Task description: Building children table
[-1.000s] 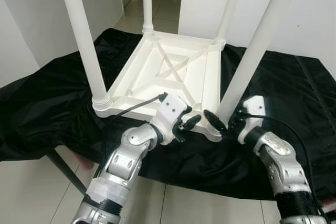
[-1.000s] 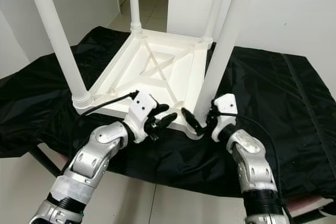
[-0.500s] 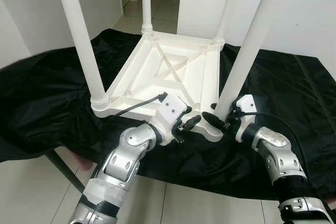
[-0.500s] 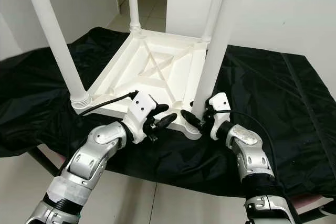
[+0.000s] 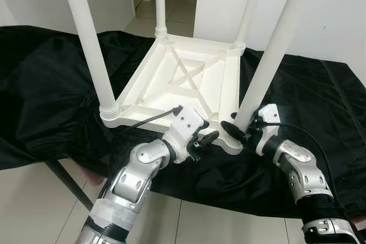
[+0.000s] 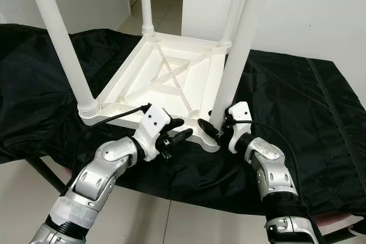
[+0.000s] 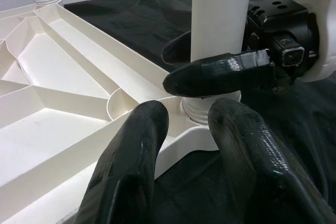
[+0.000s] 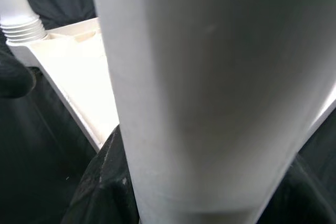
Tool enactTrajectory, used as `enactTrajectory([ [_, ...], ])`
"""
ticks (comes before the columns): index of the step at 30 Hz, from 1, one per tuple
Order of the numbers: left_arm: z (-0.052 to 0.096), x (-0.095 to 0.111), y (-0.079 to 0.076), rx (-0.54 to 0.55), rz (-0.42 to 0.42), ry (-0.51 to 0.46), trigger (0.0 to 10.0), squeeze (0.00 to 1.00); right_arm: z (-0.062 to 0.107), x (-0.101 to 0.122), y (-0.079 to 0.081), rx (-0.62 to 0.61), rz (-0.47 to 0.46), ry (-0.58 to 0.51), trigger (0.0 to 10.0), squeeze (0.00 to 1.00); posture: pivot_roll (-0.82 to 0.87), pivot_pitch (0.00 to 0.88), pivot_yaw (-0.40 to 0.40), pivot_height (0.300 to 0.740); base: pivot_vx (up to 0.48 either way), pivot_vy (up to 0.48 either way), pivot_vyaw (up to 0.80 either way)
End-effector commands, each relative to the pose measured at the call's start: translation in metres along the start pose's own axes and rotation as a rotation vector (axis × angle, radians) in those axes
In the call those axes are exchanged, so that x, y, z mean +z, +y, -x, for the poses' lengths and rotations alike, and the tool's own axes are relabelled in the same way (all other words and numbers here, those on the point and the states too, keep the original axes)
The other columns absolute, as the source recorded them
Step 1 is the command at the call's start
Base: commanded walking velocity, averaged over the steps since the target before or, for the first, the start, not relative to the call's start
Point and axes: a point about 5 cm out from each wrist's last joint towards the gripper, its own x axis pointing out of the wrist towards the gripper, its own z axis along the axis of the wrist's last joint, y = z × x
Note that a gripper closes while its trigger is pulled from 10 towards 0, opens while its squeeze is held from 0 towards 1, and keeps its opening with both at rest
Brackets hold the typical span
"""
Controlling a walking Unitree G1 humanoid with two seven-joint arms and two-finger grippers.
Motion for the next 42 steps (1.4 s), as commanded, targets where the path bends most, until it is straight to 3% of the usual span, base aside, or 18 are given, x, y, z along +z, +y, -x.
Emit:
enactTrajectory([
  [1, 0.001, -0.001, -0.003, -0.045, 0.0, 0.014, 10.0, 0.0, 0.002, -0.013, 0.003, -0.004, -0.052, 0.045, 10.0, 0.0, -0.02, 0.0, -0.031, 0.74, 0.0, 0.0, 0.0],
  [2, 0.002, -0.002, -0.004, -0.044, 0.003, 0.018, 10.0, 0.0, 0.0, -0.01, 0.004, -0.095, -0.04, 0.032, 10.0, 0.0, -0.02, 0.0, -0.034, 0.74, 0.0, 0.0, 0.0],
  [7, 0.003, -0.003, -0.004, -0.042, 0.007, 0.022, 10.0, 0.0, -0.001, -0.008, 0.007, -0.183, -0.031, 0.024, 10.0, 0.0, -0.02, 0.0, -0.042, 0.74, 0.0, 0.0, 0.0],
  [8, 0.004, -0.004, -0.005, -0.038, 0.015, 0.026, 10.0, 0.0, -0.002, -0.01, 0.012, -0.333, -0.048, 0.036, 10.0, 0.0, -0.02, 0.0, -0.043, 0.74, 0.0, 0.0, 0.0],
  [10, 0.004, -0.004, -0.005, -0.038, 0.015, 0.026, 10.0, 0.0, -0.002, -0.01, 0.012, -0.333, -0.048, 0.036, 10.0, 0.0, -0.02, 0.0, -0.043, 0.74, 0.0, 0.0, 0.0],
  [11, 0.005, -0.005, -0.005, -0.037, 0.019, 0.028, 10.0, 0.0, 0.001, -0.012, 0.017, -0.483, -0.066, 0.047, 10.0, 0.0, -0.02, 0.0, -0.042, 0.74, 0.0, 0.0, 0.0],
  [14, 0.005, -0.005, -0.005, -0.037, 0.019, 0.028, 10.0, 0.0, 0.001, -0.012, 0.017, -0.483, -0.066, 0.047, 10.0, 0.0, -0.02, 0.0, -0.042, 0.74, 0.0, 0.0, 0.0],
  [16, 0.004, -0.005, -0.005, -0.036, 0.023, 0.029, 10.0, 0.0, 0.002, -0.016, 0.034, -0.749, -0.183, 0.043, 10.0, 0.0, -0.03, 0.0, -0.04, 0.74, 0.0, 0.0, 0.0],
  [18, 0.004, -0.005, -0.005, -0.036, 0.023, 0.029, 10.0, 0.0, 0.002, -0.016, 0.034, -0.749, -0.183, 0.043, 10.0, 0.0, -0.03, 0.0, -0.04, 0.74, 0.0, 0.0, 0.0],
  [19, 0.003, -0.004, -0.005, -0.037, 0.023, 0.028, 10.0, 0.0, 0.0, -0.015, 0.042, -0.814, -0.221, 0.037, 10.0, 0.0, -0.03, 0.0, -0.037, 0.74, 0.0, 0.0, 0.0],
  [22, 0.001, -0.004, -0.006, -0.044, 0.02, 0.025, 10.0, 0.0, -0.007, -0.011, 0.052, -0.812, -0.236, 0.011, 10.0, 0.0, -0.04, 0.0, -0.033, 0.74, 0.0, 0.0, 0.0],
  [27, 0.0, -0.003, -0.007, -0.048, 0.02, 0.022, 10.0, 0.0, -0.006, -0.01, 0.05, -0.804, -0.253, 0.0, 10.0, 0.0, -0.04, 0.0, -0.032, 0.74, 0.0, 0.0, 0.0],
  [28, -0.001, -0.003, -0.006, -0.049, 0.02, 0.02, 10.0, 0.0, -0.004, -0.007, 0.044, -0.769, -0.269, -0.031, 10.0, 1.0, -0.04, 0.0, -0.034, 0.74, 0.0, 0.0, 0.0],
  [33, -0.001, -0.002, -0.006, -0.047, 0.021, 0.02, 10.0, 0.0, 0.001, 0.002, 0.034, -0.694, -0.338, -0.066, 10.0, 1.0, -0.03, 0.0, -0.038, 0.74, 0.0, 0.0, 0.0],
  [37, -0.001, -0.003, -0.006, -0.045, 0.021, 0.022, 10.0, 0.0, 0.002, 0.006, 0.031, -0.64, -0.331, -0.054, 10.0, 1.0, -0.03, 0.0, -0.04, 0.74, 0.0, 0.0, 0.0],
  [38, 0.0, -0.003, -0.006, -0.043, 0.02, 0.023, 10.0, 0.0, 0.003, 0.008, 0.029, -0.565, -0.325, -0.039, 10.0, 0.64, -0.03, 0.0, -0.041, 0.74, 0.0, 0.0, 0.0],
  [39, 0.0, -0.003, -0.006, -0.04, 0.02, 0.024, 10.0, 0.0, 0.006, 0.01, 0.025, -0.491, -0.276, -0.025, 10.0, 0.0, -0.03, 0.0, -0.045, 0.74, 0.0, 0.0, 0.0],
  [42, 0.0, -0.003, -0.006, -0.035, 0.021, 0.023, 10.0, 0.0, 0.009, 0.012, 0.02, -0.339, -0.18, -0.01, 10.0, 0.0, -0.03, 0.0, -0.045, 0.74, 0.0, 0.0, 0.0],
])
